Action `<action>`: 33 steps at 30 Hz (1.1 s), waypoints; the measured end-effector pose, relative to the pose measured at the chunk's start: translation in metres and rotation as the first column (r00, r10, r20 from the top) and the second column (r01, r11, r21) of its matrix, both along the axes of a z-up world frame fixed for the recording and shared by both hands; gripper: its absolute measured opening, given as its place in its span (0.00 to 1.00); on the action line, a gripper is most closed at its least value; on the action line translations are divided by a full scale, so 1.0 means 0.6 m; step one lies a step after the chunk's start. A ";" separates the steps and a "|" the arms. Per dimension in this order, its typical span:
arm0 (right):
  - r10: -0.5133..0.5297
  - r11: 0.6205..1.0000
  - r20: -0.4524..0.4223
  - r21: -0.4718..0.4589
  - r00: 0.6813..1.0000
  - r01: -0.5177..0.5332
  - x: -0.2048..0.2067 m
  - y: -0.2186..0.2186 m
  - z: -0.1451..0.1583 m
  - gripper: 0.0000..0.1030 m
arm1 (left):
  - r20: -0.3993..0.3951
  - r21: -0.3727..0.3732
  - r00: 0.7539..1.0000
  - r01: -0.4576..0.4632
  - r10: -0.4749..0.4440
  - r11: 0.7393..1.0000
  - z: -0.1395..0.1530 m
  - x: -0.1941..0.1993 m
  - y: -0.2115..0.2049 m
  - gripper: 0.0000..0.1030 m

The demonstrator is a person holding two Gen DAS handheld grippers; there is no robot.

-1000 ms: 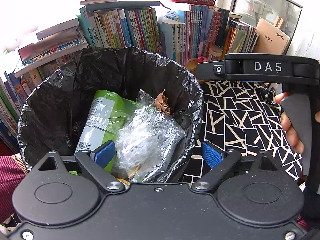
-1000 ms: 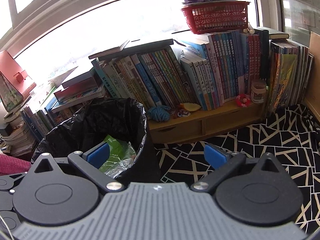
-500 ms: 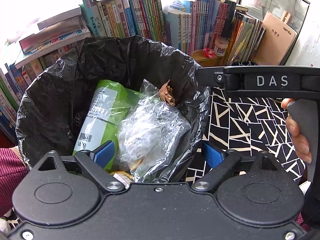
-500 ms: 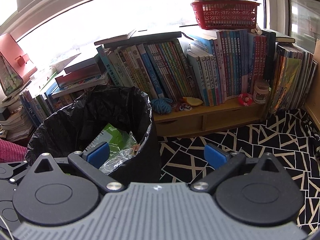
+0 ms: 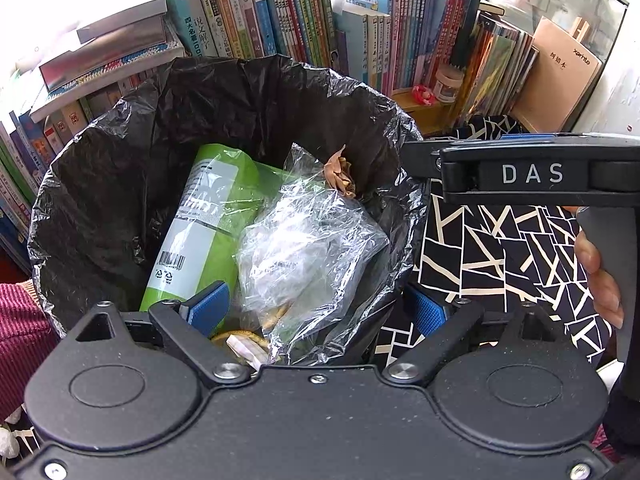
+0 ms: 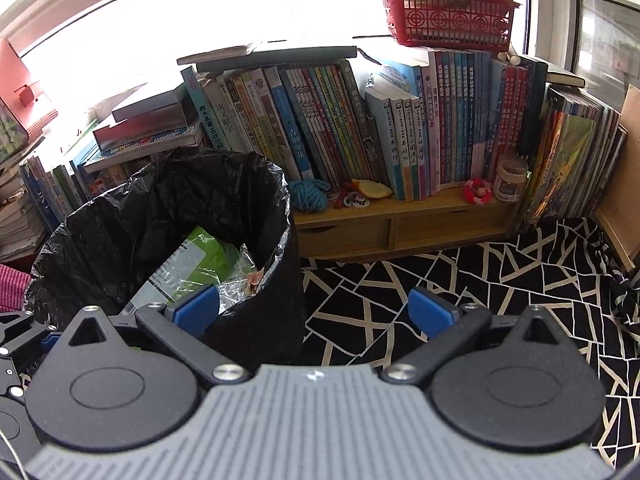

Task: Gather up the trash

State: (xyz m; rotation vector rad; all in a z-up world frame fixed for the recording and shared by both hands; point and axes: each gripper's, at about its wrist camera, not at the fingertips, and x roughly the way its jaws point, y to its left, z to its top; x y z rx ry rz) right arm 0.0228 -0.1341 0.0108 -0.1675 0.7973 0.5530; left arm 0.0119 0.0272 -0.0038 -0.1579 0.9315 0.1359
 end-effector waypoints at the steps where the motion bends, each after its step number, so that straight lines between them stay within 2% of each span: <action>1: 0.000 1.000 0.001 -0.002 1.000 0.000 0.000 0.000 0.000 1.00 | -0.004 -0.002 1.000 -0.001 0.001 1.000 -0.001 0.000 0.000 0.90; 16: 0.015 0.999 0.008 -0.040 1.000 -0.015 -0.004 0.004 -0.001 1.00 | -0.028 -0.010 1.000 -0.002 0.002 1.000 -0.009 0.003 0.001 0.91; 33: 0.016 0.999 0.008 -0.042 1.000 -0.016 -0.002 0.006 -0.001 1.00 | -0.039 -0.011 0.999 -0.002 0.002 1.000 -0.012 0.005 0.001 0.91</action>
